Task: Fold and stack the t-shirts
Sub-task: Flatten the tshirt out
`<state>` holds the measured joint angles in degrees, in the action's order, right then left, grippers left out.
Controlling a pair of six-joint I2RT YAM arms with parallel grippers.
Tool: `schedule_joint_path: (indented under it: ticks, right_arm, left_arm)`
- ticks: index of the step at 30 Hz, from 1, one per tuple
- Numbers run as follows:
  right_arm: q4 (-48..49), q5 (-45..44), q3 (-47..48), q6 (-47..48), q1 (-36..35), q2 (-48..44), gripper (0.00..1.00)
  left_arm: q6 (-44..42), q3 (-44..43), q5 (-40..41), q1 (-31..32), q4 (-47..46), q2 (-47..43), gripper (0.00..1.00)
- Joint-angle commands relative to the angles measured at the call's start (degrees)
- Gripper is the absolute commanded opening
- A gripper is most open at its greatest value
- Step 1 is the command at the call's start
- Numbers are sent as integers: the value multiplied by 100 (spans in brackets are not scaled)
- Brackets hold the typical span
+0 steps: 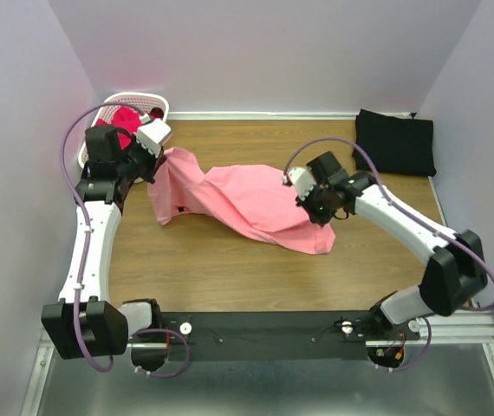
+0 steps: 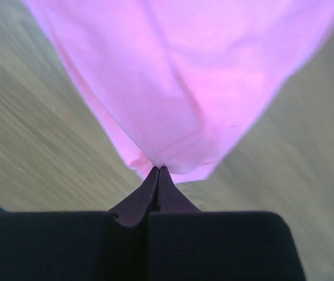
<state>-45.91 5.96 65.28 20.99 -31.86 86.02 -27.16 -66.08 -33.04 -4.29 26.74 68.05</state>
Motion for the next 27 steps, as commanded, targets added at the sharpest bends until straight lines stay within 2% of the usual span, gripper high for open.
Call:
schedule_joint_path:
  ticks: [1, 10, 13, 17, 22, 27]
  right_arm:
    - [-14, -507, 660, 141, 363, -550, 1]
    - [-50, -850, 1584, 300, 1304, -1463, 0]
    - [-41, -1078, 1839, 186, 1375, -1754, 0]
    - [64, -1395, 2445, 80, 1463, -1764, 0]
    - [547, -1606, 3201, 229, 1568, -1352, 1]
    - [1634, -1580, 3386, 589, 1866, -431, 1]
  left_arm:
    - [386, -659, -45, -36, -90, -248, 0]
    - [1010, -1064, 612, -63, -310, -1012, 0]
    - [1116, -1143, 982, -63, -354, -1417, 0]
    - [1274, -1380, 1080, -63, -512, -1655, 0]
    - [1450, -1688, 248, -63, -661, -1225, 0]
    - [1626, -1977, 131, -63, -1318, 4, 0]
